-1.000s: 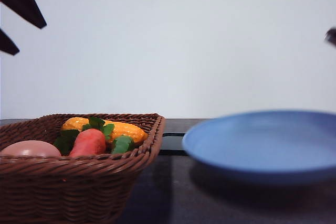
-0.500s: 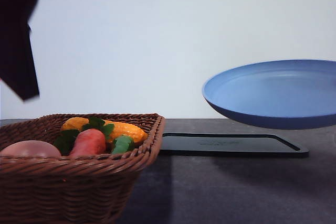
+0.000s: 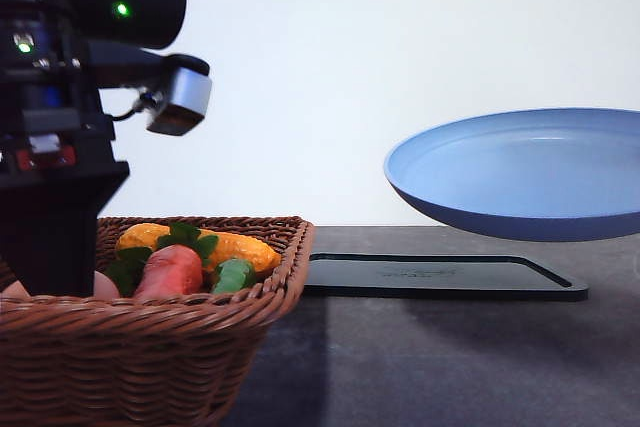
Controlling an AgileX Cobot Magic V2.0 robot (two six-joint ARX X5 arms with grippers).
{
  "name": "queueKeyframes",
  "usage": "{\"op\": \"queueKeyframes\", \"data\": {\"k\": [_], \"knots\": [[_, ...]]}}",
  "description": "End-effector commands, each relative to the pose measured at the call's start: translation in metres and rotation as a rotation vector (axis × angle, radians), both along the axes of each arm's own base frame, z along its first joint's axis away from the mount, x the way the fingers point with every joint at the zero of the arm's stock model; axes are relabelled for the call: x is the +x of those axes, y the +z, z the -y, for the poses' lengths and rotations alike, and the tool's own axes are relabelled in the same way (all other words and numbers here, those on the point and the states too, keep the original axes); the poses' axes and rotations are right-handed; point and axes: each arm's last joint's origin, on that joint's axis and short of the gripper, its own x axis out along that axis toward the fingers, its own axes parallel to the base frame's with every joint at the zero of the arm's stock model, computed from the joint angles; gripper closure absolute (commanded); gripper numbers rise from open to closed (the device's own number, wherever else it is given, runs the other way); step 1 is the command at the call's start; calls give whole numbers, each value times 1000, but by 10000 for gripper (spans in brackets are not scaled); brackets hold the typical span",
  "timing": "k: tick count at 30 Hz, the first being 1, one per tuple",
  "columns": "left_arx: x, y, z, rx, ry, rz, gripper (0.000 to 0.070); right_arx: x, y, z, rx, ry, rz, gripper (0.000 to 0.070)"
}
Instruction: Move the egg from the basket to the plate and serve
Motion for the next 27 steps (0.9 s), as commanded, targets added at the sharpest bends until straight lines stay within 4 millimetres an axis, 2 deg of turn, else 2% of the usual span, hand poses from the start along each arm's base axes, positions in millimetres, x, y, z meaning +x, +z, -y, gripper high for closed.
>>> {"op": "queueKeyframes", "data": {"k": [1,4,16,20,24,27], "knots": [[3,0,5,-3,-13,3,286,1,2,0,14,0,8,700],[3,-1,4,1,-7,0,330,1,2,0,21,6,9,700],[1,-1,3,24,22,-19,596,1,2,0,24,8,9,700],[0,3,2,38,39,-41,648,1,2,0,24,8,9,700],[2,21,3,62,51,-75,651,1,2,0,25,8,9,700],[5,47,6,62,63,-79,651,1,2,0,28,7,7,700]]}}
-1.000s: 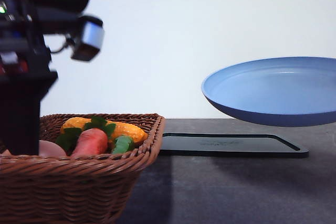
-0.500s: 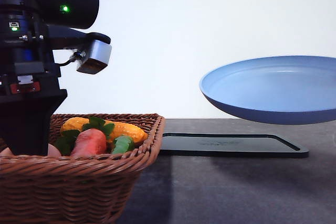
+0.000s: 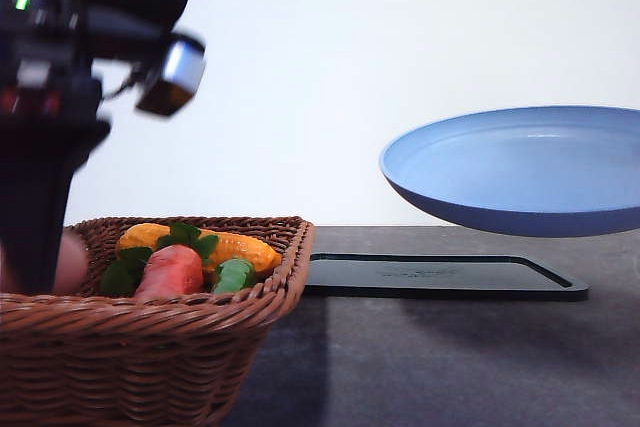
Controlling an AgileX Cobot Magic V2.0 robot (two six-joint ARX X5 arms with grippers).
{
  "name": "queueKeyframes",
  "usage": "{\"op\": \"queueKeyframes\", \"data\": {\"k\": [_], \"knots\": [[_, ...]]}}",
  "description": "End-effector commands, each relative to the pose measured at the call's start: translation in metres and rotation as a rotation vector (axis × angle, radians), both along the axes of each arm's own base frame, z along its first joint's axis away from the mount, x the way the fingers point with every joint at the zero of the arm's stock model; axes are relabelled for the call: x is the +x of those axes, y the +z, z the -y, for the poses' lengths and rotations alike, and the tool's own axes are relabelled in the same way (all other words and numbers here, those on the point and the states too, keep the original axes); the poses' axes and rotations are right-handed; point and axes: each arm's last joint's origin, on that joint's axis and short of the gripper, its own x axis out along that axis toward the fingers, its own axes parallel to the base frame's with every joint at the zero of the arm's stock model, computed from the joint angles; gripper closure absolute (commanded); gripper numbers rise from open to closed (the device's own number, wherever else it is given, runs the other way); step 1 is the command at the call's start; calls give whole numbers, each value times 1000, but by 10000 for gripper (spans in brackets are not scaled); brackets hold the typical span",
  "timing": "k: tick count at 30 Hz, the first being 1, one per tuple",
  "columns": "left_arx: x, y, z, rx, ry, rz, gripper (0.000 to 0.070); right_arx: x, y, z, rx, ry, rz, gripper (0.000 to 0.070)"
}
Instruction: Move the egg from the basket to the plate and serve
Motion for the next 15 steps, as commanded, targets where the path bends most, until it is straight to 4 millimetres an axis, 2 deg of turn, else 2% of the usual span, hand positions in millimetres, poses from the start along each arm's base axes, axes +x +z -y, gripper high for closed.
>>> {"op": "queueKeyframes", "data": {"k": [1,5,9,11,15], "knots": [[6,20,7,-18,14,21,651,1,2,0,17,-5,5,700],[14,67,17,-128,47,86,651,1,2,-3,52,18,-4,700],[21,114,32,-373,26,175,651,0,2,-10,90,59,-20,700],[21,130,43,-523,-32,210,651,0,2,-14,93,81,-25,700],[17,145,66,-795,-175,195,651,0,0,-24,102,129,-49,700]]}}
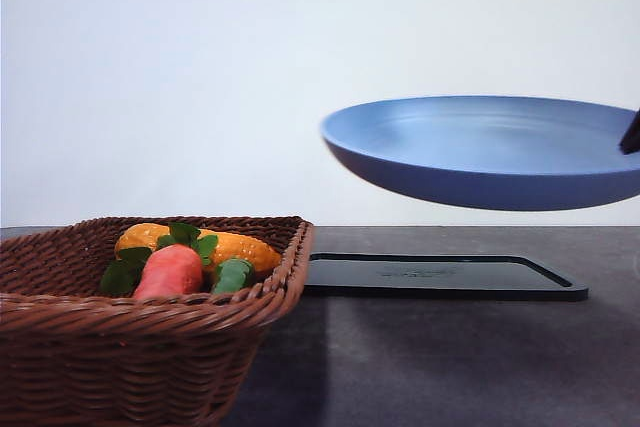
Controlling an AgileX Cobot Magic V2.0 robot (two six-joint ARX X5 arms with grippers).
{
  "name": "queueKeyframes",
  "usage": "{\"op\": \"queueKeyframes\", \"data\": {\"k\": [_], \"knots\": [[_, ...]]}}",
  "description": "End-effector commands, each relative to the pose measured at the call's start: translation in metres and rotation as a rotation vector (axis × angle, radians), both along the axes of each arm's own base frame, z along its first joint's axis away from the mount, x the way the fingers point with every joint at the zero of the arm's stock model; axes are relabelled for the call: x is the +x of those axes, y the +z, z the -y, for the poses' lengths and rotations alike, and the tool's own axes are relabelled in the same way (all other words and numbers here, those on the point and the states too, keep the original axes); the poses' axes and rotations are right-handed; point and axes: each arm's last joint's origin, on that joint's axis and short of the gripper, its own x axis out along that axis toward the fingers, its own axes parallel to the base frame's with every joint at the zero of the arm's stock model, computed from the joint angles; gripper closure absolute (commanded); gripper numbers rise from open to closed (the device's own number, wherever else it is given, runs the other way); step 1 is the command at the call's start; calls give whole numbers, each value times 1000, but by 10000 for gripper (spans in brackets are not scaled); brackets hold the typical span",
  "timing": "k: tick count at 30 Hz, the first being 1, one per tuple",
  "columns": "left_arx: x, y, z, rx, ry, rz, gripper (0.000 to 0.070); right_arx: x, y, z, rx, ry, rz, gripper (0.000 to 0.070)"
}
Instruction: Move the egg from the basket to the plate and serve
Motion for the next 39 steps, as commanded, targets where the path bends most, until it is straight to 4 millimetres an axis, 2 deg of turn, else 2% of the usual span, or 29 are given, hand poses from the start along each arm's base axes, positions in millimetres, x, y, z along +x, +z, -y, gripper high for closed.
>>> {"op": "queueKeyframes", "data": {"k": [1,4,7,11,18,27,34,39], "knots": [[-1,5,13,-106,-82,-23,651,2,0,-4,17,16,-13,700],[-10,6,30,-151,-160,-6,651,3,-2,-10,19,46,-31,700],[-18,0,42,-116,-192,6,654,2,-2,-14,25,61,-39,700],[-25,-22,62,68,-144,86,700,2,-2,-16,28,73,-39,700],[-35,-61,97,321,-94,187,700,1,-2,-16,28,75,-40,700],[-36,-89,115,425,-84,199,690,1,-3,-16,27,76,-47,700],[-33,-96,118,433,-60,173,555,0,-3,-17,25,81,-59,700],[-33,-96,117,435,-45,157,386,-3,-6,-16,20,82,-97,700]]}}
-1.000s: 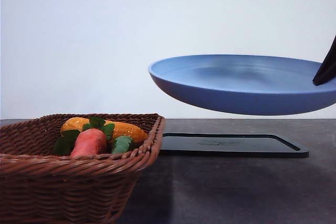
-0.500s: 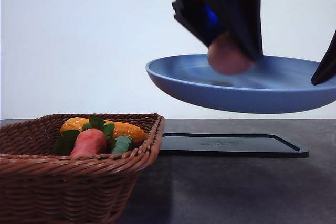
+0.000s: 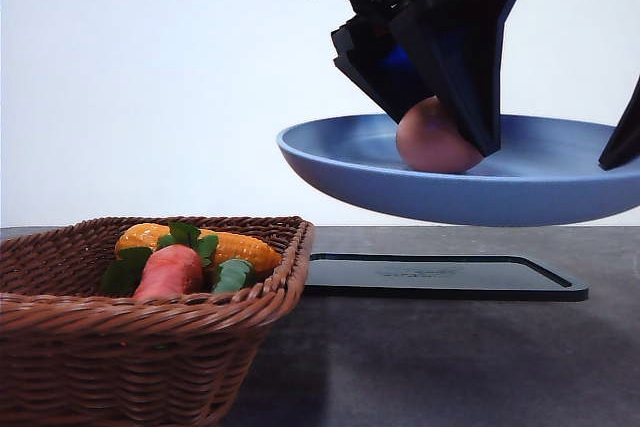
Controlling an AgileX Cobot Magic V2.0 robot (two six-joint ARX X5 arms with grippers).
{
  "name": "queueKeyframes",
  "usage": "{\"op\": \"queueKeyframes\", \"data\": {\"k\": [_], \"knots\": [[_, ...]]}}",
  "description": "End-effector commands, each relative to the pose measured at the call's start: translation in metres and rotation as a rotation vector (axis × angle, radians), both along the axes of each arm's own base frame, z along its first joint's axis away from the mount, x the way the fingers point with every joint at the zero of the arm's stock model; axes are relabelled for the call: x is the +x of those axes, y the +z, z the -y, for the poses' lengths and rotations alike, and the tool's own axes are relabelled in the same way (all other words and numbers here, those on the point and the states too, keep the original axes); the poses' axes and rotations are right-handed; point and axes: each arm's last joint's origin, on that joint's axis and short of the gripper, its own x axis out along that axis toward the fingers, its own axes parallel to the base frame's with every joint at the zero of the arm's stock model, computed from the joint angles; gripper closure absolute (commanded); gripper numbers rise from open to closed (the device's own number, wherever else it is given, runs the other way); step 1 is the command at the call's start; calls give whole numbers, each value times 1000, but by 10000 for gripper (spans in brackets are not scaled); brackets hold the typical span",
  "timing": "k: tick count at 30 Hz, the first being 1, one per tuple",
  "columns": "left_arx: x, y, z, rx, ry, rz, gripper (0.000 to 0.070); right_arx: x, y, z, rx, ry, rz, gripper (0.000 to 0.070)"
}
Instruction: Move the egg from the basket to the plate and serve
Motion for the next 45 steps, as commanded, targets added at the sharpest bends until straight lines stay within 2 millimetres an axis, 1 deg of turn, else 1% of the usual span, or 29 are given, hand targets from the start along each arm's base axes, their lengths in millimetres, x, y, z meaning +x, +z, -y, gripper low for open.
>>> {"op": "queueKeyframes", "data": {"k": [1,2,4,12,15,18,20,24,27,30,34,37,41,45], "knots": [[-1,-3,7,0,6,-7,357,0,0,-1,12,10,-19,700],[-1,-3,6,1,7,-8,339,-1,-1,-1,13,14,-36,700],[-1,-3,6,-1,17,-14,326,-3,-3,-1,13,19,-68,700],[-3,-2,3,26,28,-36,324,-7,-6,0,4,29,-119,700],[-4,4,-2,30,32,-37,324,-6,-8,0,-3,33,-126,700],[-8,19,-11,2,35,-22,324,-1,-12,-1,-13,39,-149,700],[-11,32,-18,-32,38,-3,324,3,-18,-2,-22,48,-172,700],[-17,62,-40,-104,54,38,325,18,-29,-5,-11,61,-205,700],[-22,83,-61,-148,81,62,325,31,-37,-6,26,68,-194,700],[-26,104,-85,-196,128,89,325,46,-43,-1,60,43,-190,700],[-34,128,-118,-256,186,143,325,66,-49,9,60,3,-221,700],[-42,144,-143,-289,241,207,325,84,-50,16,53,-17,-225,700],[-56,163,-174,-346,321,287,325,112,-47,24,46,-43,-213,700],[-74,178,-201,-403,382,359,325,141,-41,28,-23,-82,-191,700]]}}
